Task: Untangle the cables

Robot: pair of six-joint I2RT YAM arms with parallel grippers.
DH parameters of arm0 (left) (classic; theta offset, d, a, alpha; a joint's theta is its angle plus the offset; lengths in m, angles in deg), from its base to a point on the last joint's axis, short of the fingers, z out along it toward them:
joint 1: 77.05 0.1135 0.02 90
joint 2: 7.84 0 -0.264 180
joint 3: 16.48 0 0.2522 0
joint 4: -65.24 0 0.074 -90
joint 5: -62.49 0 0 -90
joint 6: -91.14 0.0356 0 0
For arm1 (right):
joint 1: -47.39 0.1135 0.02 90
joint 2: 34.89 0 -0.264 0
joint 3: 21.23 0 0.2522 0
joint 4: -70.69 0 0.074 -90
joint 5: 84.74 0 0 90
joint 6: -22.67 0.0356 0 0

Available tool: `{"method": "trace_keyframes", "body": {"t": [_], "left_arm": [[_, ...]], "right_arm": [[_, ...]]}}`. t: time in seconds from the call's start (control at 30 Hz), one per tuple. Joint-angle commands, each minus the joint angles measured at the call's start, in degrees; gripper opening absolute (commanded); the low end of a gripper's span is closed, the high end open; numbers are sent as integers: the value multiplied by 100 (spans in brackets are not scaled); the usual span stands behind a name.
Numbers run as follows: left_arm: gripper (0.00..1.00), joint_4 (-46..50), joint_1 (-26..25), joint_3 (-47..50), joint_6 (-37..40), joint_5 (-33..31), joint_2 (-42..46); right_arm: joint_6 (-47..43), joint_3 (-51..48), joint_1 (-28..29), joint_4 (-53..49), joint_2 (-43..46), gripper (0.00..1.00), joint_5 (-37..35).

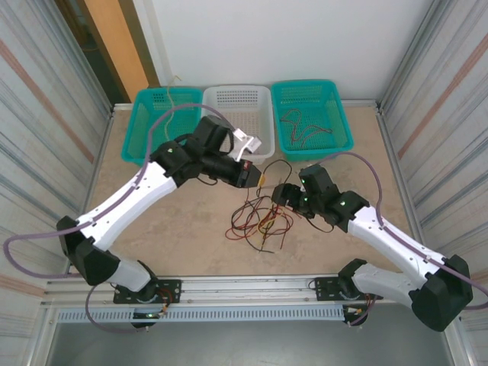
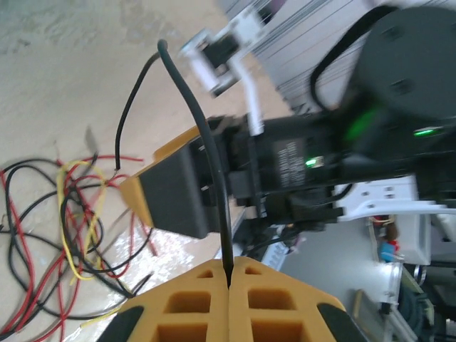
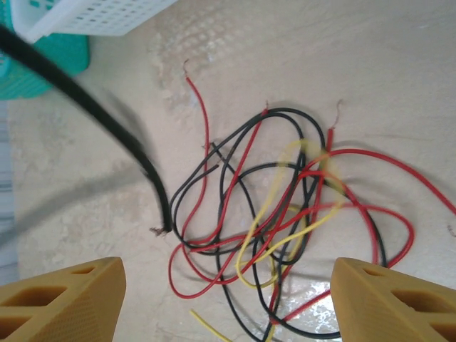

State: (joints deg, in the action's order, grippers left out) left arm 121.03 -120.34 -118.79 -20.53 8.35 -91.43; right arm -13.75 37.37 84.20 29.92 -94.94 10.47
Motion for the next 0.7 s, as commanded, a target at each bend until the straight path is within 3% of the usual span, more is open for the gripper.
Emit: {"method": "trace_keyframes", "body": {"t": [0.0, 0.2, 0.47, 0.67], "left_arm": [[0, -83, 170, -227, -321, 740, 212], [0, -245, 435, -601, -529, 1057, 445], [0, -140, 1024, -1208, -245, -680, 396], [0, -695, 1678, -1686, -537, -787, -324]], "right_arm": [[3, 219, 37, 28, -189, 75, -88], [116, 350, -42, 41, -520, 72, -126], [375, 233, -154, -237, -358, 70, -360], [467, 106, -194, -669, 206, 70, -521]]}}
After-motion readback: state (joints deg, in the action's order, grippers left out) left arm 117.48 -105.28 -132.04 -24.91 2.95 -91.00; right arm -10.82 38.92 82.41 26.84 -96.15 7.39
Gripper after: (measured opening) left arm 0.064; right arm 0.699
